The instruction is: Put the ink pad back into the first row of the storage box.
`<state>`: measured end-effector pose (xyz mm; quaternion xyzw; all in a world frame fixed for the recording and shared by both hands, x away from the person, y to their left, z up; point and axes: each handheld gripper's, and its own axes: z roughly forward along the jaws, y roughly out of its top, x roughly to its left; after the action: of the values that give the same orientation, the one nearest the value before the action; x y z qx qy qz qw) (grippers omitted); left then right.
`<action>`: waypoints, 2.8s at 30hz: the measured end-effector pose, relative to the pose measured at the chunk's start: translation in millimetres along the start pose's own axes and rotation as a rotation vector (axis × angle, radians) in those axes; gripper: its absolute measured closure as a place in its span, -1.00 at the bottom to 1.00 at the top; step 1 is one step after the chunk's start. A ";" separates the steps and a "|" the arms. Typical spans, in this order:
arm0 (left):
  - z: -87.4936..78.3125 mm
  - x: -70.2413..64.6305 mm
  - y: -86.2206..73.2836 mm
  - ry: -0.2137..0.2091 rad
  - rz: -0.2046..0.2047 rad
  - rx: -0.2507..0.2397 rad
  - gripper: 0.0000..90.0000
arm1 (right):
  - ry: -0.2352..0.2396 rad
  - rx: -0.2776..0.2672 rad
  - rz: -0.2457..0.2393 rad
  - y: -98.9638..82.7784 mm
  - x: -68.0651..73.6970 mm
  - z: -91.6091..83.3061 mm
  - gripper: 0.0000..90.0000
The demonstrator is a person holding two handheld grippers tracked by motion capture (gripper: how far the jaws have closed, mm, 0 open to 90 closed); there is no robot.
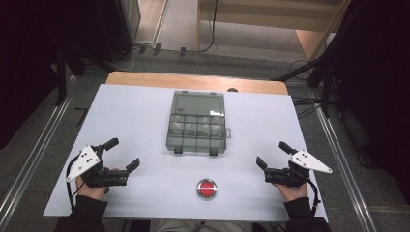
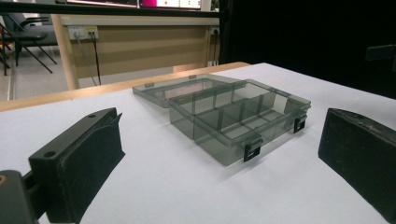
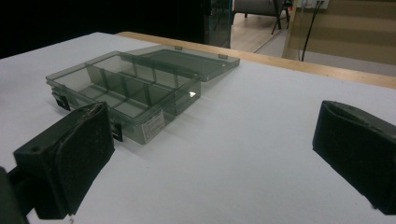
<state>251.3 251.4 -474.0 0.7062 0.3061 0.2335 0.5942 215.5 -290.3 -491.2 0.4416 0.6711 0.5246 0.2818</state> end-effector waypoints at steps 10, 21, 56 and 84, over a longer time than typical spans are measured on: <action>-0.1 -0.1 -0.1 -0.001 -0.002 0.002 -1.00 | -0.003 -0.004 0.007 0.5 -0.4 -2.1 -1.00; 0.2 -0.2 -0.3 -0.002 -0.003 0.007 -1.00 | 0.012 0.011 0.003 0.0 1.4 -1.4 -1.00; 0.9 -0.6 -0.5 -0.007 -0.006 0.013 -1.00 | 0.183 0.224 -0.114 -7.1 33.6 18.5 -1.00; 1.5 -0.9 -0.6 -0.013 -0.006 0.014 -1.00 | 0.286 0.400 -0.193 -11.0 61.5 36.3 -1.00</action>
<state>251.7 249.7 -474.8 0.7109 0.3060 0.2251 0.5918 215.1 -219.9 -507.1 0.3438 0.8334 0.4095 0.1400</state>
